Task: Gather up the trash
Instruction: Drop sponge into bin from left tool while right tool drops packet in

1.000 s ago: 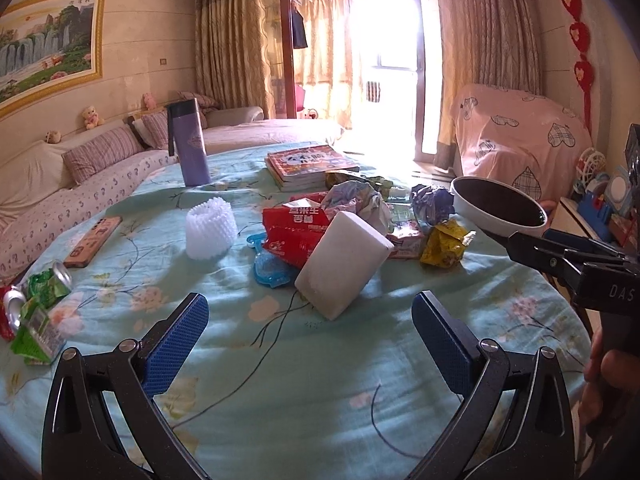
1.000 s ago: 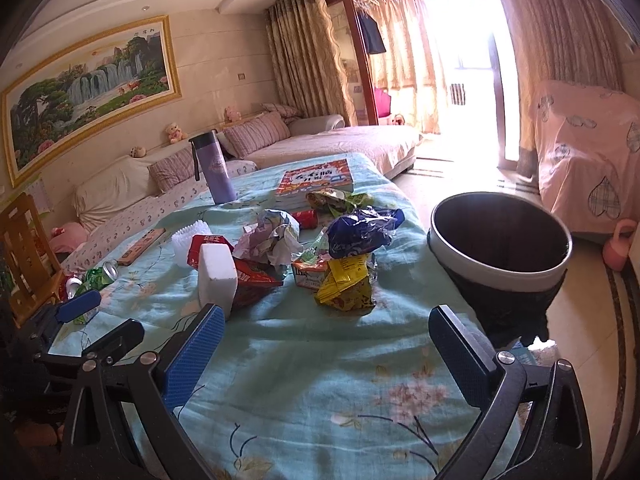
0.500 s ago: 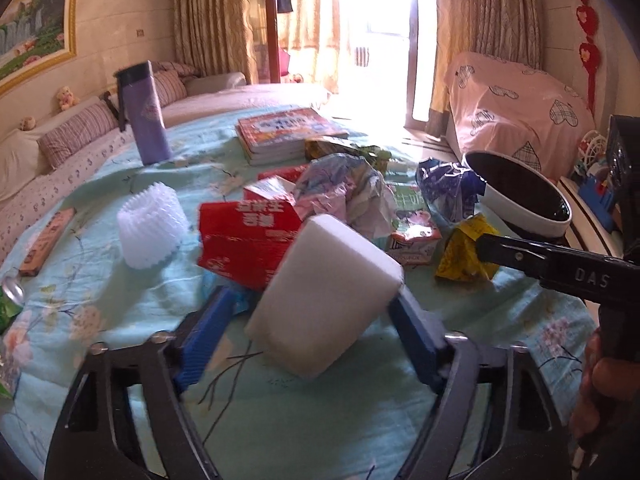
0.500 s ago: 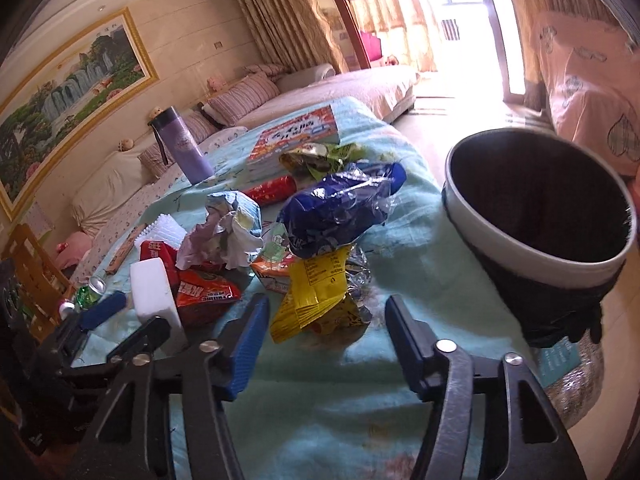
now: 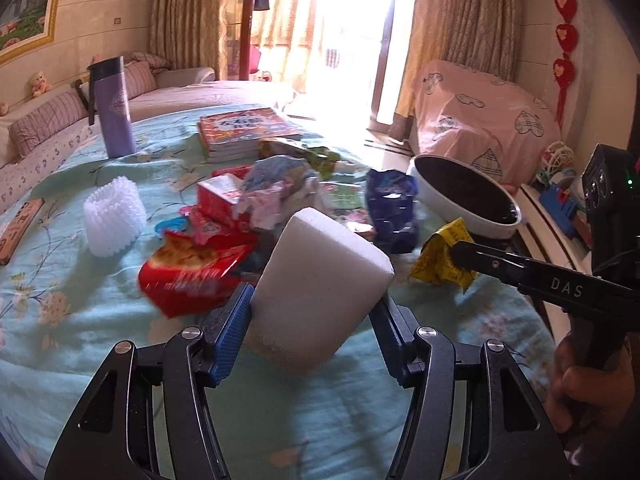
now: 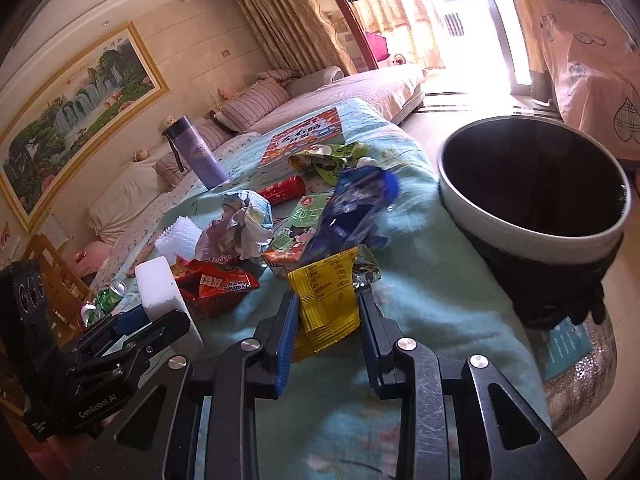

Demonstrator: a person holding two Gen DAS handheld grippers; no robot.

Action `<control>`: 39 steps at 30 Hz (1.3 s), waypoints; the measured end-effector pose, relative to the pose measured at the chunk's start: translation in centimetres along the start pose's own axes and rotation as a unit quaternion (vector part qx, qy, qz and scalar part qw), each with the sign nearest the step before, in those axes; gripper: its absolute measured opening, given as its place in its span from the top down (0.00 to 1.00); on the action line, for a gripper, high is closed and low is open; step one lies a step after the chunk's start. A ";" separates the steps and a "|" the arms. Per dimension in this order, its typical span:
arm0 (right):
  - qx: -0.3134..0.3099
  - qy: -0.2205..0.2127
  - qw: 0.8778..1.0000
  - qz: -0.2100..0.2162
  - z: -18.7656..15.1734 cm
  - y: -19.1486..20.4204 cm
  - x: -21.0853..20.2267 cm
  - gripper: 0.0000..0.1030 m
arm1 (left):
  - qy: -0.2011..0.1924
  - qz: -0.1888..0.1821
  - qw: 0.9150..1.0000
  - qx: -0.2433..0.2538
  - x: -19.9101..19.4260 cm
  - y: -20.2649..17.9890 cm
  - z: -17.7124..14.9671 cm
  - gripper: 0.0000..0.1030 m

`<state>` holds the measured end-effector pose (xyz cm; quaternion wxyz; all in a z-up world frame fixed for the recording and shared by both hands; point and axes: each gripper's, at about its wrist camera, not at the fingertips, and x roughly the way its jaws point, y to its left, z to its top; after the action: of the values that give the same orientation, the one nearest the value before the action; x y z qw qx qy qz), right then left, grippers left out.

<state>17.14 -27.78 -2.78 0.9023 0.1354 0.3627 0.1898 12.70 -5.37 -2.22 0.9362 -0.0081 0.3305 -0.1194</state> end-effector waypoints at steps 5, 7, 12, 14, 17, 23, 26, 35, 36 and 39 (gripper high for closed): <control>0.013 -0.021 1.000 -0.014 0.4 -1.7 -2.2 0.71 | 0.001 -0.029 0.999 0.016 0.2 -2.6 0.7 0.43; 0.019 -0.028 0.999 -0.024 0.7 -2.5 -3.0 0.71 | 0.001 -0.037 0.999 0.025 0.5 -3.8 1.0 0.43; 0.038 -0.041 0.997 -0.044 1.5 -5.3 -4.3 0.70 | 0.005 -0.059 0.997 0.040 1.5 -6.4 2.4 0.43; 0.042 -0.045 0.997 -0.051 1.8 -6.2 -4.7 0.70 | 0.007 -0.063 0.997 0.045 2.2 -7.3 3.1 0.43; 0.047 -0.051 0.996 -0.061 2.7 -7.9 -5.3 0.70 | 0.013 -0.073 0.996 0.049 3.2 -8.5 4.1 0.43; 0.053 -0.061 0.994 -0.076 4.6 -10.6 -6.0 0.70 | 0.028 -0.081 0.994 0.074 5.7 -11.8 6.6 0.43; 0.060 -0.064 0.993 -0.076 5.6 -12.0 -6.1 0.70 | 0.035 -0.084 0.992 0.084 7.1 -13.2 7.9 0.43; 0.071 -0.057 0.993 -0.081 7.9 -14.9 -5.0 0.70 | 0.063 -0.094 0.988 0.103 11.7 -16.0 11.3 0.42; 0.072 -0.057 0.993 -0.080 8.2 -15.2 -4.8 0.70 | 0.066 -0.096 0.988 0.103 12.2 -16.3 11.6 0.42; 0.077 -0.057 0.992 -0.079 8.6 -16.0 -4.5 0.69 | 0.070 -0.107 0.987 0.096 13.2 -16.5 12.2 0.41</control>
<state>24.18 -44.89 -0.13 0.9204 0.1859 0.3343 0.0812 26.61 -25.25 0.69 0.8891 0.0546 0.3792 -0.2504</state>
